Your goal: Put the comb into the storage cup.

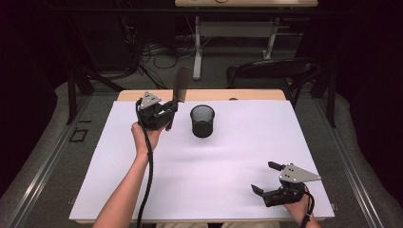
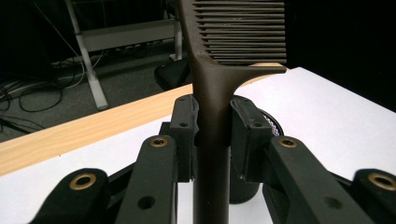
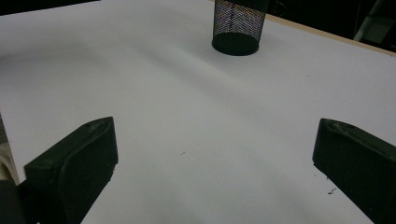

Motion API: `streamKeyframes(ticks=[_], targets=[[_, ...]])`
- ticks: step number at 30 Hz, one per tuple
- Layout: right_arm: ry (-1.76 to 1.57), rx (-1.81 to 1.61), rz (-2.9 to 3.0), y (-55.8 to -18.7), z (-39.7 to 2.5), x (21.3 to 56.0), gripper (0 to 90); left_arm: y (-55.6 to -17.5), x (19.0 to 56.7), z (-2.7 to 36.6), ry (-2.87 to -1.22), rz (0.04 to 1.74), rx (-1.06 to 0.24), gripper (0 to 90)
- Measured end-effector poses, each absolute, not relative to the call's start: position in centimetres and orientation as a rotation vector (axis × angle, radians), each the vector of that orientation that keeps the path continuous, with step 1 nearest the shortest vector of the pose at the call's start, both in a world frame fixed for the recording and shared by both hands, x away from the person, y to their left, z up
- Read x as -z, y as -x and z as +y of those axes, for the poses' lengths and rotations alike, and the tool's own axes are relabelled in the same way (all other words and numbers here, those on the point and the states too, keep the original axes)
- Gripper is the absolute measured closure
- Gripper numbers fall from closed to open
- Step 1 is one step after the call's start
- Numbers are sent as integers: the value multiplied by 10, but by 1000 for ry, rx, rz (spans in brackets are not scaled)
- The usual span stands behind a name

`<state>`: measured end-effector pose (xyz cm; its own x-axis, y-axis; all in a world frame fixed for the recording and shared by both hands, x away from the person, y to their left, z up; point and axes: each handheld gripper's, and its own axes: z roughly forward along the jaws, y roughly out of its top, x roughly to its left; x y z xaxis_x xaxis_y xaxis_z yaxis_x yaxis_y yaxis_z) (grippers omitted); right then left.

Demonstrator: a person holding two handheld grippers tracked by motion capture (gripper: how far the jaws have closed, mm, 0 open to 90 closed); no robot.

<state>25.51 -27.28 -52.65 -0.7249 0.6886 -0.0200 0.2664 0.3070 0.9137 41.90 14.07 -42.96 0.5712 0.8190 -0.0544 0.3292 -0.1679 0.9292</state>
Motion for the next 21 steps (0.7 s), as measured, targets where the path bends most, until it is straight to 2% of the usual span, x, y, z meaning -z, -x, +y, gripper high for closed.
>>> streamKeyframes(ticks=[21], targets=[[-852,-1401,2172,-255,-273,527,0,-428,426,140,-1708,972,-583,723]])
